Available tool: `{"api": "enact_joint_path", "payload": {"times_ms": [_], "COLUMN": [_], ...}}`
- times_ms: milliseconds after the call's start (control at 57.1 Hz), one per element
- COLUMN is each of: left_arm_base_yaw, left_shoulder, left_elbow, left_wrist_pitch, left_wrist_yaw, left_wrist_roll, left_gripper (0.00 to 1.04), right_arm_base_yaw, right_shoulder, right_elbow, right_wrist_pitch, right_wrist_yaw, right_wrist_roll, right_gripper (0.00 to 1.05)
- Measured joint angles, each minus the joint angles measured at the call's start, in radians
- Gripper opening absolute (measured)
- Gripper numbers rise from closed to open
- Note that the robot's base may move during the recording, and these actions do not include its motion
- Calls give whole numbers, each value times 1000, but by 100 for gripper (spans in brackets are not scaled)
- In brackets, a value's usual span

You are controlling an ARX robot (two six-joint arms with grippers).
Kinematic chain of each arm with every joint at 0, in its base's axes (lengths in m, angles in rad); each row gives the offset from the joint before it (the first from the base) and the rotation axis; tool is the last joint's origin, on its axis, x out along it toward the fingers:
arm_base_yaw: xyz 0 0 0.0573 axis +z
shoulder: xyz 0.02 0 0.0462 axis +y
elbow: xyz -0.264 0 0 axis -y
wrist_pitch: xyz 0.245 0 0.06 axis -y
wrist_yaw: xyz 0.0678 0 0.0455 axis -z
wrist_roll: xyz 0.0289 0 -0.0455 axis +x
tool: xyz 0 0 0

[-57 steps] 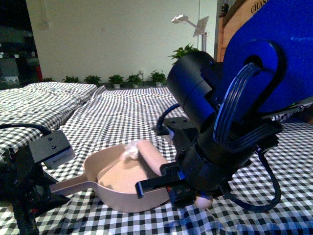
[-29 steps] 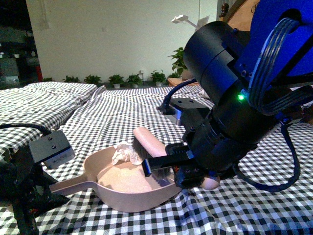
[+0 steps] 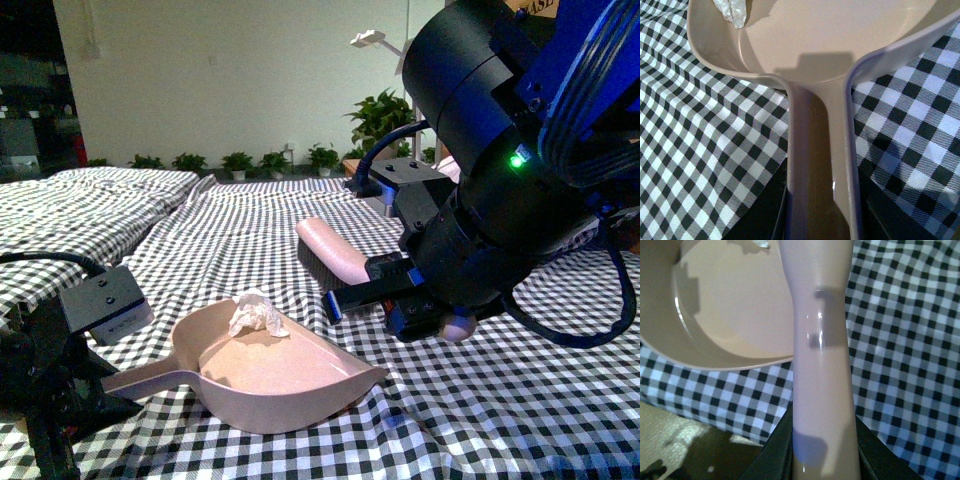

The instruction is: Clean up trash

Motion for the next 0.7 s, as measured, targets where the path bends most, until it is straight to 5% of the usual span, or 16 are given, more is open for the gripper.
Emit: {"api": "enact_joint_path", "payload": {"times_ms": [298, 700], "left_arm_base_yaw": [0, 0], "left_shoulder": [0, 0], "left_elbow": [0, 0], "left_wrist_pitch": [0, 0], "left_wrist_yaw": [0, 0], "left_wrist_roll": [0, 0], "left_gripper": [28, 28], "right_arm_base_yaw": [0, -60], "right_shoulder": [50, -29], "right_elbow": [2, -65], "right_wrist_pitch": [101, 108], "right_wrist_yaw": [159, 135], "right_wrist_roll": [-28, -34], "right_gripper": [20, 20]}}
